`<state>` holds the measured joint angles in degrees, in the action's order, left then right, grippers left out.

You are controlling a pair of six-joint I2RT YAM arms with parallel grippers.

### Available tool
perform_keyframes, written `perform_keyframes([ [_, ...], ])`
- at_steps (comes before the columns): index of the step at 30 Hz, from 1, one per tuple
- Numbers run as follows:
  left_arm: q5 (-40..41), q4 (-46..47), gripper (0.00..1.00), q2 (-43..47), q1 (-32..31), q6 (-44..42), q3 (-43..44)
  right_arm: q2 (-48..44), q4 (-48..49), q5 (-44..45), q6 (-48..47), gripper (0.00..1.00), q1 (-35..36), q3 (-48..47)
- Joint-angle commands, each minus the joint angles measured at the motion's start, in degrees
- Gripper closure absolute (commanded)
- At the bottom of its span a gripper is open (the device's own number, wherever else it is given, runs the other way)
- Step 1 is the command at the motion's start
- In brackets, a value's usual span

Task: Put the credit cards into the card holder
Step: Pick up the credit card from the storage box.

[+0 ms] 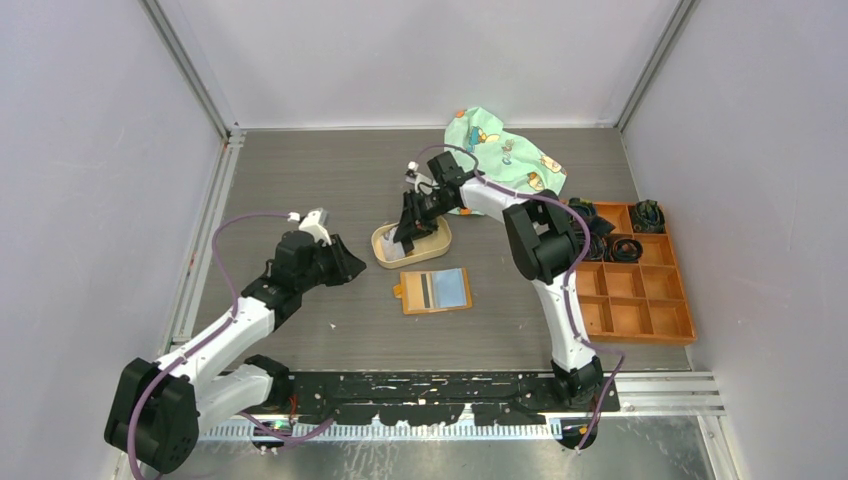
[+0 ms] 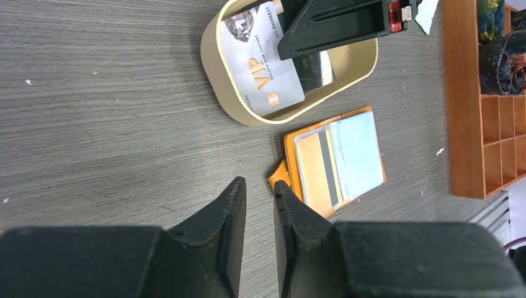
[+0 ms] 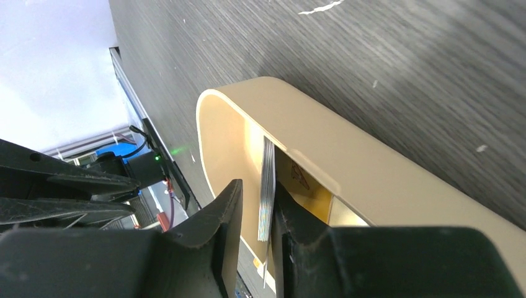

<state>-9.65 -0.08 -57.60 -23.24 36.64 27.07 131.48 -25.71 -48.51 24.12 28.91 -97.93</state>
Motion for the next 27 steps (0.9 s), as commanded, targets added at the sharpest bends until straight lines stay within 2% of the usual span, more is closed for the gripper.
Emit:
perform_keyframes([
  [1,-0.58,1.16,0.76,1.32,-0.15,0.50,0.07,-5.12,0.31,-1.31,-0.19,0.72,-1.43,0.36],
  [9,-1.29,0.84,0.76,2.77,-0.18,0.95,0.01,-6.06,-1.70,1.36,-2.28,0.81,-2.55,0.81],
  [14,-3.92,2.38,0.76,4.69,-0.19,1.87,-1.03,-7.81,-2.65,2.69,-3.59,0.98,-4.18,1.23],
  [17,-9.04,8.96,0.75,5.66,-0.13,3.13,-3.04,-10.76,-2.72,2.08,-4.64,0.99,-5.50,2.75],
  [19,-12.48,13.78,0.64,5.76,-0.16,5.36,-4.54,-13.04,-2.53,1.39,-5.45,0.99,-6.25,4.09],
  [22,-17.35,21.28,0.56,5.22,-0.14,9.23,-6.26,-16.76,-0.98,-1.01,-5.51,0.99,-7.28,7.33],
  [25,-21.94,28.10,0.53,4.60,-0.14,13.61,-7.63,-21.09,4.57,-6.26,-2.38,0.99,-8.02,12.44],
  [27,-24.37,33.90,0.50,4.46,-0.16,17.58,-8.89,-24.59,11.72,-10.21,2.79,0.99,-8.08,17.54],
])
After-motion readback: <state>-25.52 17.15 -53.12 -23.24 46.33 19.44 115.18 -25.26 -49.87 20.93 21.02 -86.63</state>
